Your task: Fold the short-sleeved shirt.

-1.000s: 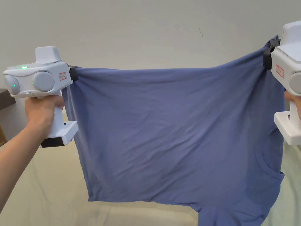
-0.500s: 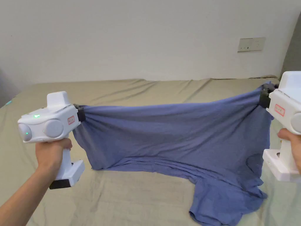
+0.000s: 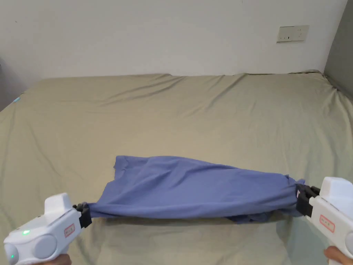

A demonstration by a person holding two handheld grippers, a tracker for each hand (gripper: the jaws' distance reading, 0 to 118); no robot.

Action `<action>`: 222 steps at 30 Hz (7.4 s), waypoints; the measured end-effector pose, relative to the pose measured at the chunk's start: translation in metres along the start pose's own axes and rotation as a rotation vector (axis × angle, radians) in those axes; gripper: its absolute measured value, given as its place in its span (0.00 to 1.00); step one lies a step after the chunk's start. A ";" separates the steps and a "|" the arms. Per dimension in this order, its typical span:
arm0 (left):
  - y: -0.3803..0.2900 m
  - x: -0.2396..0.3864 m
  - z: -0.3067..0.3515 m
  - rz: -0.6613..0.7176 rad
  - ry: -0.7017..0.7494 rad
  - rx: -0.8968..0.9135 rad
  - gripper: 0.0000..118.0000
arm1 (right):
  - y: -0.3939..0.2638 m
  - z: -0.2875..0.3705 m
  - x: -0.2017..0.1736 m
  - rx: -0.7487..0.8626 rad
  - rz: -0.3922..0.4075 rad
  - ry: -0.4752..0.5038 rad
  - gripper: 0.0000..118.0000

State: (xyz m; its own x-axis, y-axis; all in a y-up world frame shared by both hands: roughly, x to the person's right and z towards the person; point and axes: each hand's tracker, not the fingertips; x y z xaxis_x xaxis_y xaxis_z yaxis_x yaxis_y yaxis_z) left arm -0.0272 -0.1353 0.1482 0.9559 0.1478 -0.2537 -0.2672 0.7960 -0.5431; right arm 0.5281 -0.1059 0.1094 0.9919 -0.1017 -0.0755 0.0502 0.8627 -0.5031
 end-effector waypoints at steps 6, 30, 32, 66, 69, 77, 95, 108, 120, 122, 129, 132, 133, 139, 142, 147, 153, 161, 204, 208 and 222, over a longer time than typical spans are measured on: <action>-0.070 -0.024 0.069 -0.013 0.008 -0.060 0.01 | -0.068 0.073 0.006 -0.074 -0.037 0.002 0.03; -0.128 -0.022 0.127 0.010 0.005 -0.198 0.91 | -0.144 0.118 -0.005 -0.339 -0.055 -0.151 0.72; -0.105 -0.007 0.141 0.019 -0.042 -0.080 1.00 | -0.112 0.133 -0.017 -0.213 -0.039 -0.144 0.83; -0.068 -0.008 0.143 -0.117 -0.048 -0.109 0.00 | -0.017 0.188 -0.092 0.358 0.160 -0.149 0.01; -0.092 -0.028 0.137 -0.167 -0.009 -0.176 0.00 | -0.020 0.182 -0.093 0.335 0.154 -0.142 0.01; -0.124 -0.060 0.110 -0.041 -0.018 -0.360 0.87 | -0.030 0.172 -0.100 0.288 0.165 -0.128 0.01; -0.135 -0.035 0.104 -0.056 -0.021 -0.311 0.06 | -0.102 0.137 -0.034 -0.167 0.045 -0.183 0.74; -0.116 -0.027 0.113 -0.016 -0.020 -0.292 0.06 | -0.189 0.088 -0.011 -0.416 -0.050 -0.092 0.30; -0.041 -0.007 0.097 0.004 -0.041 -0.145 0.06 | -0.076 0.094 -0.025 -0.192 -0.041 -0.056 0.13; -0.021 0.001 0.081 -0.003 -0.041 -0.129 0.06 | -0.059 0.078 -0.025 -0.185 -0.046 -0.056 0.13; 0.028 0.029 0.003 -0.042 -0.020 -0.127 0.06 | -0.030 -0.004 -0.023 -0.233 -0.067 -0.104 0.13; 0.032 0.039 -0.037 -0.060 0.005 -0.170 0.06 | -0.031 -0.043 -0.018 -0.295 -0.096 -0.129 0.13; 0.032 0.041 -0.052 -0.064 0.017 -0.190 0.06 | -0.033 -0.055 -0.016 -0.326 -0.120 -0.135 0.13; 0.017 0.048 -0.125 -0.109 0.076 -0.296 0.06 | -0.052 -0.120 0.001 -0.446 -0.159 -0.155 0.13; 0.004 0.045 -0.140 -0.099 0.098 -0.372 0.06 | -0.061 -0.133 0.004 -0.483 -0.163 -0.155 0.13; 0.008 0.047 -0.118 -0.104 0.089 -0.319 0.45 | -0.042 -0.090 -0.019 -0.442 -0.141 -0.168 0.37; 0.048 0.067 -0.015 -0.008 -0.117 0.009 0.95 | 0.008 0.004 -0.036 -0.091 -0.065 -0.152 0.87; 0.060 0.109 0.111 -0.154 -0.102 0.431 0.95 | 0.049 0.126 -0.068 0.314 0.085 -0.178 0.87; -0.033 -0.005 -0.070 -0.127 0.047 -0.387 0.20 | -0.014 0.056 -0.047 0.062 0.092 -0.223 0.02; -0.029 0.001 -0.058 -0.092 0.026 -0.369 0.09 | -0.035 0.007 -0.014 -0.180 -0.018 -0.221 0.32; -0.004 0.018 -0.015 -0.078 -0.038 -0.284 0.07 | -0.075 -0.043 -0.020 -0.449 -0.076 -0.116 0.11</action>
State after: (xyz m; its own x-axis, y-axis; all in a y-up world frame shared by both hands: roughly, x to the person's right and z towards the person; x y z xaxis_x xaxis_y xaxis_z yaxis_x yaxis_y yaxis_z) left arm -0.0109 -0.1447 0.1335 0.9774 0.1187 -0.1748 -0.2107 0.6104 -0.7635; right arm 0.4994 -0.1900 0.1120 0.9951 -0.0781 0.0601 0.0934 0.5524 -0.8283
